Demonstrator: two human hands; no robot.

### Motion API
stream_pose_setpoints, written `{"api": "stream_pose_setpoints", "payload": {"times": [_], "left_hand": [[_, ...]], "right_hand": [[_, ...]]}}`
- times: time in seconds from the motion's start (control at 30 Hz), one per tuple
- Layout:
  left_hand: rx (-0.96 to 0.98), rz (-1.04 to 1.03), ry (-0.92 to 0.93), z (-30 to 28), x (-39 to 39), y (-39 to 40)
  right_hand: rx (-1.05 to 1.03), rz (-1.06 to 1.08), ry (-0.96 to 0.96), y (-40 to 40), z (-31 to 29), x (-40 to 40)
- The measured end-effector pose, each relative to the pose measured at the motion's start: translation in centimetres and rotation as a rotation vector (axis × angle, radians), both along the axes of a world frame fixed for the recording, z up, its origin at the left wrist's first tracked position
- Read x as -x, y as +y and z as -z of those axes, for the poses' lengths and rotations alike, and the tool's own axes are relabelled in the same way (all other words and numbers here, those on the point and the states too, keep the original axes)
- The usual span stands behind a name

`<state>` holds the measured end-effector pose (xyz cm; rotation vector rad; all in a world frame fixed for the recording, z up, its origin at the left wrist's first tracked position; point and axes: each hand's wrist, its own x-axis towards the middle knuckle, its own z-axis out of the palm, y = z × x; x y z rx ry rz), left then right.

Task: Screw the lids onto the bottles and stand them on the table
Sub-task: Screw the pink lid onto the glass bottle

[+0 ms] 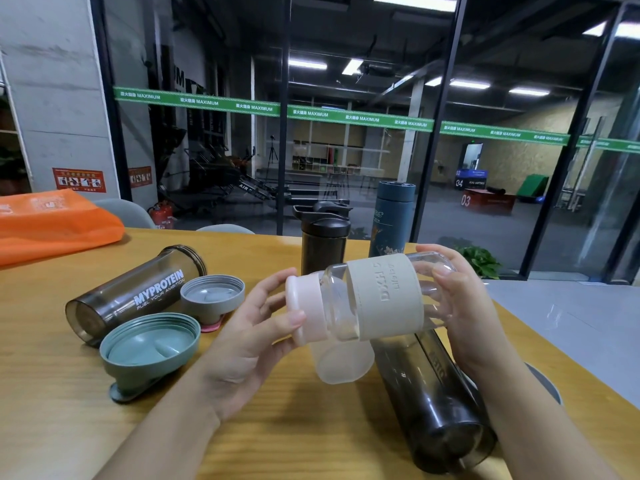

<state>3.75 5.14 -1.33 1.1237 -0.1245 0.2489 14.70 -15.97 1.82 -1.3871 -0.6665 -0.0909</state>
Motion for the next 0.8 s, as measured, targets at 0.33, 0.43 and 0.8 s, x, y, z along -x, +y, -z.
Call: {"api": "stream_pose_setpoints", "payload": {"times": [0.33,0.43,0.8], "left_hand": [[0.079,-0.125,-0.112,-0.1,-0.2,0.5],[-0.010,-0.129,0.020,-0.2,-0.1,0.0],[-0.010,0.024,0.237,-0.3,0.4,-0.6]], "right_hand": [[0.023,0.008,-0.020,0.1,0.0,0.1],[0.015,0.013,-0.029,0.1,0.0,0.1],[0.029,0.009,-0.031,0.0,0.0,0.0]]}}
